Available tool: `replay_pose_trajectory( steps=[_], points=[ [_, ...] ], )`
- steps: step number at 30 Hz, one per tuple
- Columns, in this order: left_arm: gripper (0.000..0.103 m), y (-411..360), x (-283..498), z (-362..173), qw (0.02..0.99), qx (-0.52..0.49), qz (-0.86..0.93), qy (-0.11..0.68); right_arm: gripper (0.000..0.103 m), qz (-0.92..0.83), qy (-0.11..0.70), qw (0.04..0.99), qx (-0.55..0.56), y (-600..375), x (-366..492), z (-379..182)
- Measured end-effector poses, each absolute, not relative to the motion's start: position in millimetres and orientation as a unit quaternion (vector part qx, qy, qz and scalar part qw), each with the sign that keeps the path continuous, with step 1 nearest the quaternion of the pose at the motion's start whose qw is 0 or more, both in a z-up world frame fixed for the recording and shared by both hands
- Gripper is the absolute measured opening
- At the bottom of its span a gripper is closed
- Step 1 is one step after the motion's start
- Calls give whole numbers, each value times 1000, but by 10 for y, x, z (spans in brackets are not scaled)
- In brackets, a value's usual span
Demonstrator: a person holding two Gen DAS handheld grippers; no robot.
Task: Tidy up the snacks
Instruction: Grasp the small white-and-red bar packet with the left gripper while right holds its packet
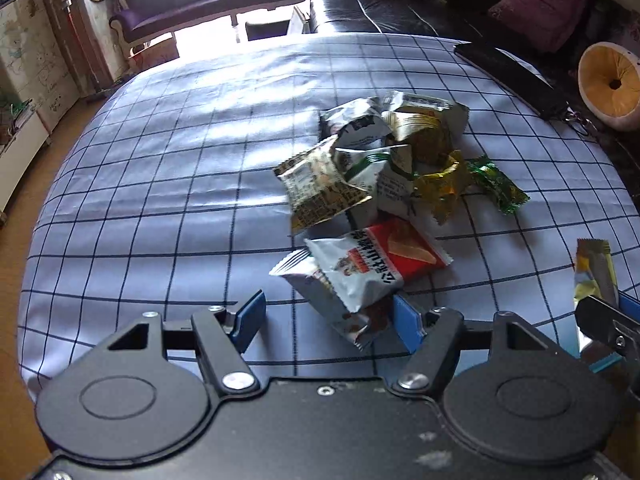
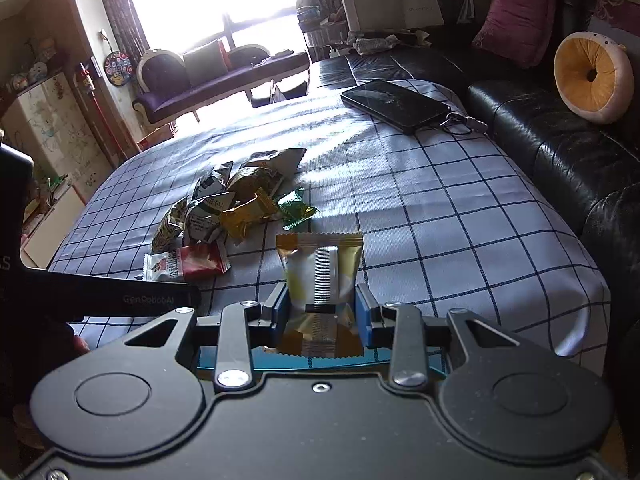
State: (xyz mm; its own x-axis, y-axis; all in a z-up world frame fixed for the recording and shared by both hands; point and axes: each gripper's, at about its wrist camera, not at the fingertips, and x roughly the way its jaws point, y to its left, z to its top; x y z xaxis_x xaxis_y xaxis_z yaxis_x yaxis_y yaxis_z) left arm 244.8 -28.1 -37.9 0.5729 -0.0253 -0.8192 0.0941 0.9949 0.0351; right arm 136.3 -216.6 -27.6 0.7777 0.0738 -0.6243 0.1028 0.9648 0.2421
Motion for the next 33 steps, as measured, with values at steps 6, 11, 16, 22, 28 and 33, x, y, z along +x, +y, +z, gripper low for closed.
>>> replay_pose_trajectory(
  steps=[6, 11, 16, 22, 28, 33],
  points=[
    [69, 25, 2471, -374, 892, 13, -27, 451, 44, -3, 337, 932, 132, -2135, 1363, -287],
    [70, 73, 2570, -367, 892, 13, -26, 451, 44, -1, 342, 931, 131, -2105, 1385, -307],
    [71, 138, 2647, -404, 893, 9, -9, 449, 44, -1, 343, 930, 131, -2093, 1390, -308],
    [57, 138, 2604, -403, 896, -4, -8, 444, 44, 3, 346, 930, 126, -2041, 1415, -308],
    [31, 261, 2595, -365, 895, -20, -11, 446, 44, 7, 344, 931, 119, -1999, 1377, -268],
    [31, 307, 2499, -336, 896, -19, -9, 444, 44, 2, 336, 935, 116, -1985, 1341, -219]
  ],
)
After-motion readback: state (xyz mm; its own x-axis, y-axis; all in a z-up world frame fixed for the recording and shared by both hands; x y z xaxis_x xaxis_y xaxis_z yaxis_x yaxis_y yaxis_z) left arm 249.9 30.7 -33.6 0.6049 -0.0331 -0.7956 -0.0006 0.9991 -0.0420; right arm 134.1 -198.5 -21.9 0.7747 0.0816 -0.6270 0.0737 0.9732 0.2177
